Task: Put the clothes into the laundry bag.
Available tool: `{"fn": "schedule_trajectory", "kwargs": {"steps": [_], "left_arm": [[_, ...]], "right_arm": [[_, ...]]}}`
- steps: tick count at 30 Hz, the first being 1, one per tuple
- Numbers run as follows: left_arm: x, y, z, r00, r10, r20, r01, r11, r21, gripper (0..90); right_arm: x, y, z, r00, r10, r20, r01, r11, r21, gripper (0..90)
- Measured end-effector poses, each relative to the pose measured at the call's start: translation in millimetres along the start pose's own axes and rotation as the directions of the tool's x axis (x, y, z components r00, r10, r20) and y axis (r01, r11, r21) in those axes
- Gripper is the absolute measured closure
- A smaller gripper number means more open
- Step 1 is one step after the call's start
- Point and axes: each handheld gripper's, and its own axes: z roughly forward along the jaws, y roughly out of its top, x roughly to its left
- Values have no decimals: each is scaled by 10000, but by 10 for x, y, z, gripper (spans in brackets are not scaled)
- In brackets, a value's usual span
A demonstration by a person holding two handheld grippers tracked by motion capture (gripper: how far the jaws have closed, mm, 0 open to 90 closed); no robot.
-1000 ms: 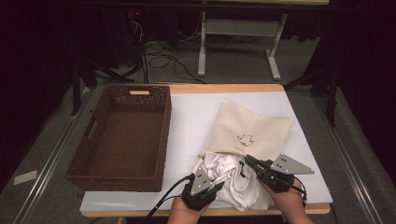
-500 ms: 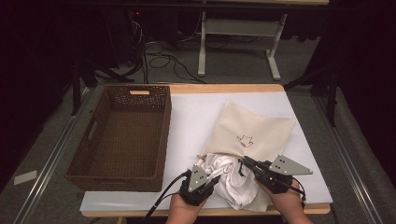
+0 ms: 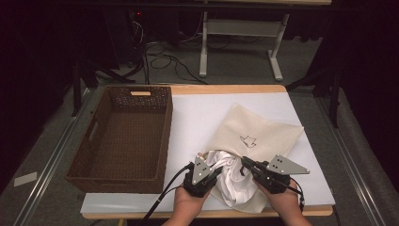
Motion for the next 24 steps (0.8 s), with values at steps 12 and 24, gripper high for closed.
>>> {"fn": "schedule_trajectory", "kwargs": {"steps": [12, 24], "left_arm": [[42, 33, 455, 9981, -286, -537, 309, 9985, 441, 790], [52, 45, 83, 9977, 57, -677, -20, 9985, 552, 332]], "right_arm": [[-53, -7, -7, 9999, 110, -68, -110, 9999, -52, 893], [-74, -24, -23, 10000, 90, -1, -90, 9999, -53, 893]]}}
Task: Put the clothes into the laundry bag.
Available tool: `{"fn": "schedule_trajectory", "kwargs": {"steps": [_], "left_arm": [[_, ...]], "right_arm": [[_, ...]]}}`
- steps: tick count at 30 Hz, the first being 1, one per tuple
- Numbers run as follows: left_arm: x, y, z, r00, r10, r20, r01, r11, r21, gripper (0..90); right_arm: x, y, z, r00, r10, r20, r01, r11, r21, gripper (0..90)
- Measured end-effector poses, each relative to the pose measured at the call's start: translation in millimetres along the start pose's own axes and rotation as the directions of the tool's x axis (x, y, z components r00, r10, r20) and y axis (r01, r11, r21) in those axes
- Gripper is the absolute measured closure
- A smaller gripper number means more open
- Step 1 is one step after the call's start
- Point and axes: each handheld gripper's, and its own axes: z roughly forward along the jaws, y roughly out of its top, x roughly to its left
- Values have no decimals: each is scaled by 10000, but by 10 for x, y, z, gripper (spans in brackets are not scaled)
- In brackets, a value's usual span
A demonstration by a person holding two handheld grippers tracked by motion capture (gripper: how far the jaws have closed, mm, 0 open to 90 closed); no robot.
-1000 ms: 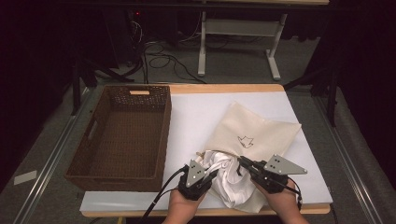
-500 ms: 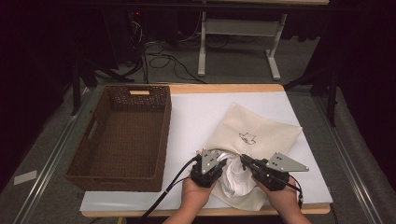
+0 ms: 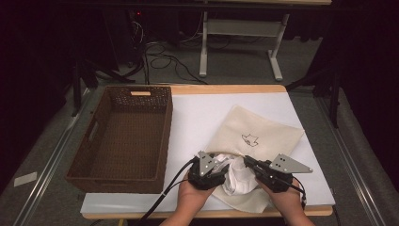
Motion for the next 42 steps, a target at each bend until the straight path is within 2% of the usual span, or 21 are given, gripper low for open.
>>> {"fn": "schedule_trajectory", "kwargs": {"steps": [2, 6, 7, 8, 10, 13, 15, 16, 18, 22, 24, 26, 27, 29, 31, 33, 36, 38, 40, 42], "left_arm": [[18, -37, -98, 10000, 49, 77, -49, 10000, 62, 298], [55, -177, -254, 9997, -16, 231, 18, 10000, -85, 296], [71, -238, -298, 9996, -36, 263, 42, 9997, -237, 311], [79, -263, -313, 9996, -7, 297, 15, 9996, -266, 365], [98, -253, -308, 9993, 167, 333, -167, 9999, -27, 437], [114, -233, -302, 9988, 100, 484, -96, 9999, -88, 528], [123, -237, -271, 9984, 127, 548, -136, 9998, 163, 560], [130, -241, -257, 9984, 68, 558, -77, 9998, 163, 593], [142, -236, -228, 9977, -143, 656, 134, 9998, 144, 603], [157, -189, -166, 9975, -46, 701, 48, 10000, -29, 660], [181, -154, -159, 9979, -144, 631, 164, 9994, -313, 750], [177, -120, -142, 9992, -146, 370, 162, 9989, -434, 852], [166, -101, -119, 9994, -151, 307, 167, 9985, -530, 866], [124, -90, -56, 9990, -70, 450, 92, 9988, -476, 873], [44, -93, 16, 9981, 304, 537, -285, 9990, -351, 874], [-61, -96, 117, 9957, 692, 613, -689, 9976, -59, 874], [-149, -61, 300, 9947, 891, 513, -912, 9951, 389, 873], [-138, -29, 384, 9959, 849, 318, -865, 9949, 517, 871], [-87, 6, 465, 9986, 512, 157, -520, 9972, 541, 861], [-49, 20, 483, 9993, 335, 193, -344, 9980, 525, 826]], "right_arm": [[2, -1, -10, 10000, -30, 25, 30, 10000, 62, 893], [11, -11, -18, 10000, 22, 58, -23, 9999, 113, 892], [12, -14, -20, 10000, -9, 68, 8, 9999, 130, 892], [13, -19, -20, 10000, -45, 31, 45, 9999, 98, 892], [15, -19, -22, 10000, -38, 44, 38, 9999, 98, 892], [19, -24, -26, 9999, -69, 95, 68, 9998, 175, 889], [18, -34, -21, 10000, -56, 69, 54, 9997, 237, 889], [19, -37, -17, 9999, -23, 103, 21, 9997, 259, 889], [17, -35, -14, 9999, -84, 83, 82, 9997, 239, 889], [19, -36, -19, 9999, -86, 114, 83, 9997, 242, 889], [15, -37, -16, 9998, -108, 136, 105, 9996, 277, 889], [13, -37, -6, 9998, -116, 143, 112, 9996, 262, 889], [8, -38, -6, 9998, -179, 116, 176, 9994, 293, 889], [7, -36, -1, 9997, -197, 146, 193, 9994, 285, 889], [4, -36, -2, 9998, -141, 163, 136, 9995, 284, 889], [-1, -35, -6, 9998, -124, 142, 120, 9995, 286, 890], [2, -28, -7, 9998, -164, 127, 161, 9996, 243, 890], [2, -25, -7, 9998, -158, 108, 156, 9997, 204, 890], [0, -25, -13, 9998, -162, 103, 160, 9996, 216, 889], [-9, -31, -10, 9999, -129, 114, 127, 9998, 173, 889]]}}
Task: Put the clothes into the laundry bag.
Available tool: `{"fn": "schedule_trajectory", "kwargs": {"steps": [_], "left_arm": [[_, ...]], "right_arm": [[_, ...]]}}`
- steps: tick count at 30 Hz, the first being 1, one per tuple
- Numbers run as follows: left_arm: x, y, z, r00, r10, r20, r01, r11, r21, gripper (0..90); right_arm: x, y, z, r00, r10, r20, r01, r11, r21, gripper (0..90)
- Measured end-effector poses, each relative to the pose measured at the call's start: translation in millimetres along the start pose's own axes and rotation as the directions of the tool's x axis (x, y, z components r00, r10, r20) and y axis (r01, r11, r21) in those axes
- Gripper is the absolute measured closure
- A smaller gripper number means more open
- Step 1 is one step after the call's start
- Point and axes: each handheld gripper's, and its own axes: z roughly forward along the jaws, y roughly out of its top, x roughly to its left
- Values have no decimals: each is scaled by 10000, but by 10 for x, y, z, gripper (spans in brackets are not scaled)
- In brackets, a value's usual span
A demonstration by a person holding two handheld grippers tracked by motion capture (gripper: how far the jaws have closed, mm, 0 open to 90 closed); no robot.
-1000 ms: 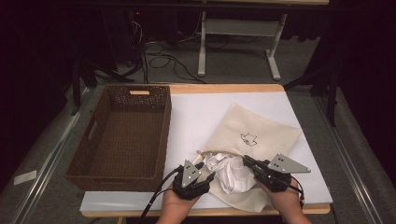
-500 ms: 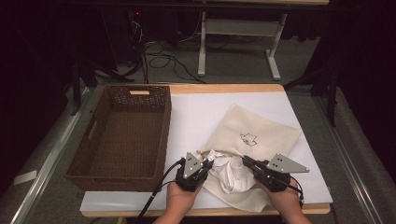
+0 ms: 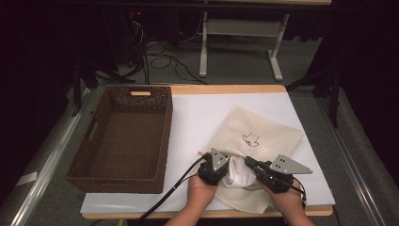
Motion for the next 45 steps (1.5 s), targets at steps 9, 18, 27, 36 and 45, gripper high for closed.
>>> {"fn": "schedule_trajectory", "kwargs": {"steps": [9, 18, 27, 36, 45], "left_arm": [[82, -156, -508, 9994, -112, 339, 121, 9995, -275, 503], [135, -313, -707, 9968, -720, 341, 747, 9937, -835, 317], [85, -306, -719, 9966, -710, 421, 743, 9937, -841, 260], [13, -313, -684, 9966, -529, 634, 575, 9957, -727, 230], [-177, -327, -650, 9910, -227, 1318, 316, 9973, -660, 180]], "right_arm": [[-1, -5, -9, 10000, 36, -1, -36, 10000, 18, 888], [12, -8, -13, 10000, 8, -22, -8, 10000, 68, 889], [12, -22, -25, 10000, 94, 10, -94, 9999, 104, 888], [5, -28, -28, 10000, 53, -26, -53, 9999, 86, 888], [11, -30, -24, 10000, 71, -22, -71, 10000, 57, 887]]}}
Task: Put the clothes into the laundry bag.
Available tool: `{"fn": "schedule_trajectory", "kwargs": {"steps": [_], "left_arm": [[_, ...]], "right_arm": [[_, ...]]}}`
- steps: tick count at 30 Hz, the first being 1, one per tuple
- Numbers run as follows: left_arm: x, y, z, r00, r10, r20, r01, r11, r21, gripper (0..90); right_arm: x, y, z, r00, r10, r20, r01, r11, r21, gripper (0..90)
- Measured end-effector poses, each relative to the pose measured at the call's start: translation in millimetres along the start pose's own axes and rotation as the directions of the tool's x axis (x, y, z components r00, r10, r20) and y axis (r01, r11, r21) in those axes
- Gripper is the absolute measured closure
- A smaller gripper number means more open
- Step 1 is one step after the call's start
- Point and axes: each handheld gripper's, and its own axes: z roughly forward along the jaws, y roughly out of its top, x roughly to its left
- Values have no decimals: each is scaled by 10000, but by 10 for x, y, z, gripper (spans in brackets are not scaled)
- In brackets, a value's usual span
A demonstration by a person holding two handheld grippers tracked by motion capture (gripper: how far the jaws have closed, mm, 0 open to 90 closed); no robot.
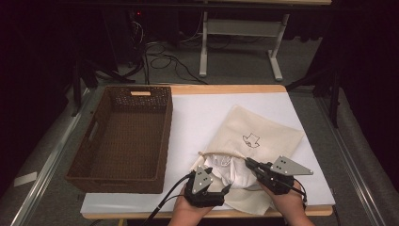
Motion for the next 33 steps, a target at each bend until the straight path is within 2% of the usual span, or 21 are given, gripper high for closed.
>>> {"fn": "schedule_trajectory", "kwargs": {"steps": [8, 13, 17, 18, 20, 23, 26, 29, 33], "left_arm": [[-130, -40, 100, 9984, 231, 507, -260, 9980, 578, 175], [-140, -55, 183, 9976, 270, 641, -331, 9947, 971, 297], [-126, -43, 210, 9967, 354, 733, -424, 9944, 964, 422], [-109, -37, 214, 9954, 204, 934, -302, 9940, 1052, 461], [-87, -26, 222, 9938, -200, 1089, 77, 9937, 1121, 474], [-92, -17, 224, 9946, -128, 1032, 24, 9950, 1001, 503], [-98, -8, 239, 9952, -75, 977, -20, 9953, 969, 603], [-101, -10, 257, 9972, -137, 734, 62, 9948, 1019, 769], [-90, -14, 270, 9992, -23, 411, -18, 9950, 999, 832]], "right_arm": [[5, 1, -2, 10000, -10, 8, 10, 10000, 46, 887], [13, 1, 4, 10000, 0, -17, 0, 10000, 40, 886], [17, 2, 7, 10000, -45, -36, 45, 10000, 60, 887], [18, 2, 8, 10000, -52, -33, 52, 10000, 60, 887], [20, 1, 10, 10000, -63, 3, 63, 10000, 62, 887], [24, 1, 14, 10000, -56, 18, 56, 9999, 87, 887], [27, 1, 17, 10000, -96, 20, 96, 9999, 128, 887], [28, 1, 17, 9999, -115, 8, 115, 9999, 125, 887], [29, -2, 14, 10000, -87, -4, 87, 9999, 112, 887]]}}
